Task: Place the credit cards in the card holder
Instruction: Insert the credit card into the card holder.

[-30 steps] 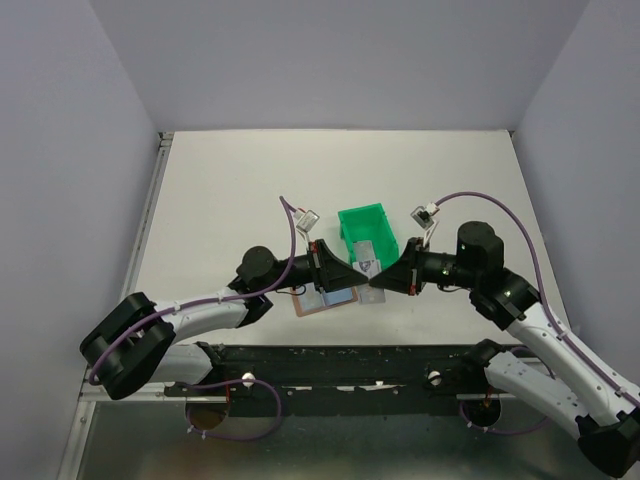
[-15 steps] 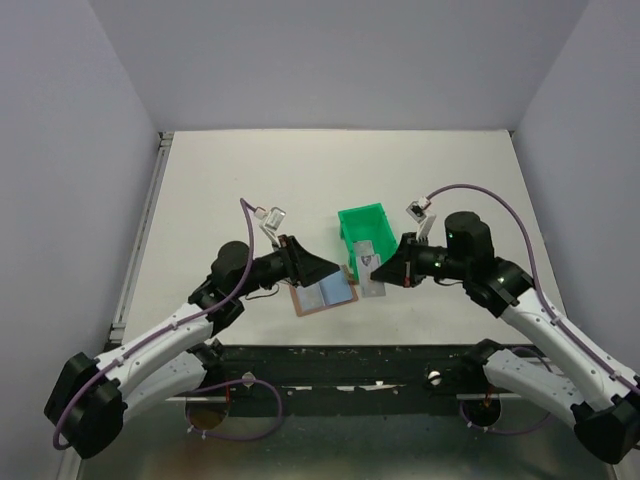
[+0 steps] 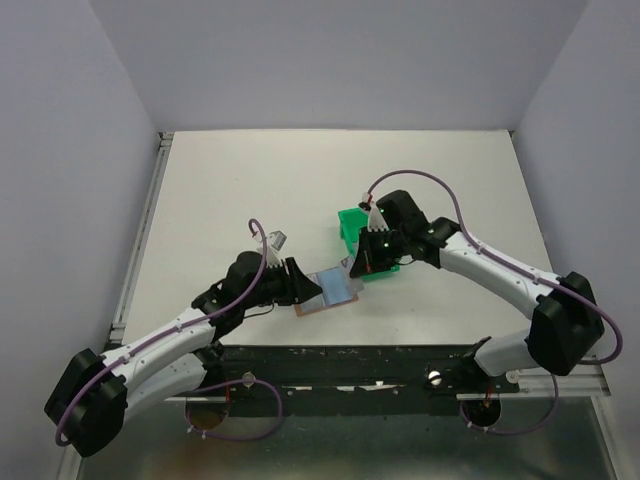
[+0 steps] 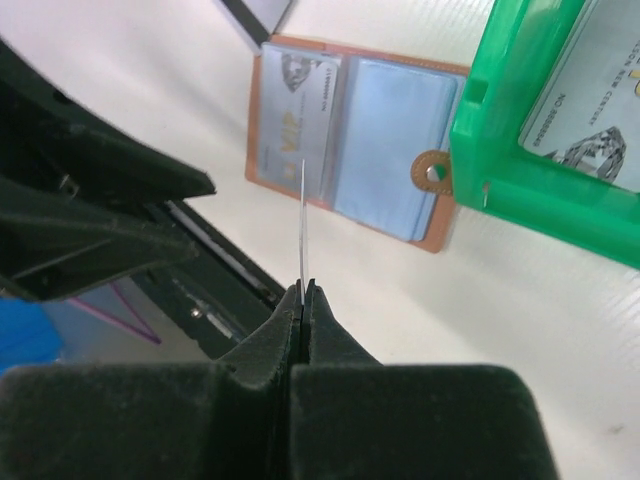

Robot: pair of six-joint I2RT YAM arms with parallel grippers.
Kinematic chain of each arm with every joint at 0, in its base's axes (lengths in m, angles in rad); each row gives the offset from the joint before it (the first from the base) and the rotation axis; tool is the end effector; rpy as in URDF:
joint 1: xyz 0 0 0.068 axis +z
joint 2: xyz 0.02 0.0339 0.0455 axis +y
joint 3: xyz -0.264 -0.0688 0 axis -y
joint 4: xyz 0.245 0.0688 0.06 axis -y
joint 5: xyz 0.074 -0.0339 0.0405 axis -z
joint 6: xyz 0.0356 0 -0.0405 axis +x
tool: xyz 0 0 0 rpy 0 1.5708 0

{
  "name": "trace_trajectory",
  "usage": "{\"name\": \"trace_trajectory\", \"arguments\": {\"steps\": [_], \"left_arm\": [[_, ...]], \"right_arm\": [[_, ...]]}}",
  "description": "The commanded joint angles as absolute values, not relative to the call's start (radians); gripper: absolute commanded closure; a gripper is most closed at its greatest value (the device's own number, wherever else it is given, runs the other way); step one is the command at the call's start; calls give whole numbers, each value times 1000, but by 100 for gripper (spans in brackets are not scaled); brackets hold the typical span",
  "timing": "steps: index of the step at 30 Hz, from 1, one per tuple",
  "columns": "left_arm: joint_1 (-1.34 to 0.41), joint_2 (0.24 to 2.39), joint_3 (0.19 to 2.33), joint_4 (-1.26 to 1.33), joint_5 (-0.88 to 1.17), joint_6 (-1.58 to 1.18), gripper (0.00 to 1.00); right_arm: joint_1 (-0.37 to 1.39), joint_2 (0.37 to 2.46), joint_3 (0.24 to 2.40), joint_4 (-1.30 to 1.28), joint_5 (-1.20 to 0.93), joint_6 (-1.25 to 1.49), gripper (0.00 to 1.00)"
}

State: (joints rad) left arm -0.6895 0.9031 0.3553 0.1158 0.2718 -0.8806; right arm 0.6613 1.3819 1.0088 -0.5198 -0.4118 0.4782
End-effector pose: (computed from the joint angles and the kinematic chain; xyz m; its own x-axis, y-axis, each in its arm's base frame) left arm 0.1446 -0.1316 0.1991 -0.8233 -0.2839 -0.4915 0.2608 0.5799 -0.7718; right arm 0.2180 0.1877 0.2563 -0.8959 -0.1628 -0.4133 -0.3927 0.7253 0.5654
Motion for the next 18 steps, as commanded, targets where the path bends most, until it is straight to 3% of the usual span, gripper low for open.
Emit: {"name": "trace_trajectory", "arguments": {"steps": [1, 5, 11, 18], "left_arm": [[-695, 900, 347, 103, 239, -876, 50], [-696, 910, 347, 91, 241, -864, 49], [-693, 919, 336, 98, 238, -864, 50], [-693, 913, 321, 101, 230, -870, 50]], "right_arm": [[693, 1485, 1081, -584, -279, 425, 100], [704, 1568, 1144, -635, -158, 397, 100], [709, 1670, 1250, -776, 193, 362, 100], [709, 1671, 1259, -839, 449, 383, 100]]}}
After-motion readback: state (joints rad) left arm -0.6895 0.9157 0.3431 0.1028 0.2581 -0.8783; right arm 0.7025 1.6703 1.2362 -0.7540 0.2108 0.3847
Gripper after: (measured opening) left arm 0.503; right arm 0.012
